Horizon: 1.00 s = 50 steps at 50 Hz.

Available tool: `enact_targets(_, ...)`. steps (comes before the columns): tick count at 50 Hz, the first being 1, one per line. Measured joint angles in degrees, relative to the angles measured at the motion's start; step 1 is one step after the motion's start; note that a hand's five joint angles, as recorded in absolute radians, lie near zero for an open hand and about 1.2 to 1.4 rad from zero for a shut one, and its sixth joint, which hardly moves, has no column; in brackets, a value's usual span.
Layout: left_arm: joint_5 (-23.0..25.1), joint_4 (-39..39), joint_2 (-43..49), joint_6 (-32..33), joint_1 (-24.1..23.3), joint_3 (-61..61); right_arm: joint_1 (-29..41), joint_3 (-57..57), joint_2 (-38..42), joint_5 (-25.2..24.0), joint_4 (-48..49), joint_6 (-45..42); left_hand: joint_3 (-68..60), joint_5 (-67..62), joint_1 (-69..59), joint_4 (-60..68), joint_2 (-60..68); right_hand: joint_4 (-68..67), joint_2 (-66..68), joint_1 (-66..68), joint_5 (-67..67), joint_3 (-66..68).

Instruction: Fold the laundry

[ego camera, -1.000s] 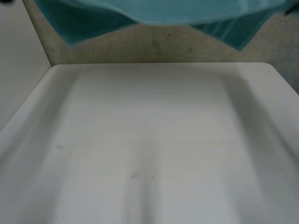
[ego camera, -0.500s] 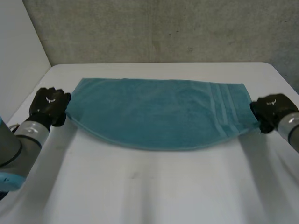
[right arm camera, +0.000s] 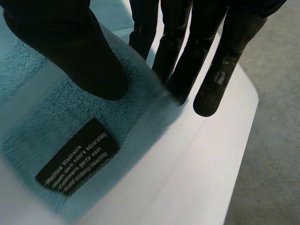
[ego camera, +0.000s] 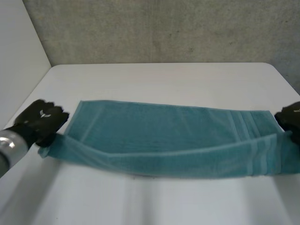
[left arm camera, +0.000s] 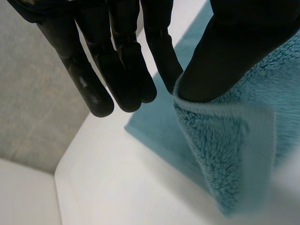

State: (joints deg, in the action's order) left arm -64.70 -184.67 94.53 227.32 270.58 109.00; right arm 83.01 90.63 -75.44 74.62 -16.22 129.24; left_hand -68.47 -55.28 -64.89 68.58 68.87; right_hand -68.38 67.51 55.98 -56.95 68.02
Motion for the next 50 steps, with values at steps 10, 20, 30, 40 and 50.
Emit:
enact_targets(10, -5.33, -10.79, 25.14, -3.27, -6.65, -21.34, 8.04, -13.36, 17.78, 11.83, 15.22, 7.55, 0.00, 0.00, 0.00, 0.00, 0.00, 0.00, 0.00, 0.00, -0.01, 0.00)
enact_targets(20, -7.19, -14.32, 39.36, -3.06, -8.76, -38.17, 10.29, -22.44, 26.40, 19.96, 24.07, 7.38, 0.00, 0.00, 0.00, 0.00, 0.01, 0.00, 0.00, 0.00, 0.00, 0.00)
enact_targets(30, -7.01, -19.64, 47.39, -2.87, -10.22, -46.15, 10.89, -23.16, 29.79, 20.81, 30.52, 7.50, 0.00, 0.00, 0.00, 0.00, 0.01, 32.69, -33.59, -27.90, 30.54, -32.44)
enact_targets(40, -3.89, -31.90, 44.24, -2.65, -11.85, -39.26, 11.45, -19.52, 24.20, 23.70, 30.04, 11.73, 56.17, 52.59, 53.77, -56.77, -57.07, 54.90, -54.75, -43.99, 53.14, -55.65)
enact_targets(50, -3.35, -35.08, 35.90, -3.14, -12.10, -31.79, 10.74, -13.01, 10.29, 20.42, 29.75, 19.77, 56.17, 52.59, 53.77, -56.77, -57.13, 54.90, -54.75, -43.99, 53.14, -55.65)
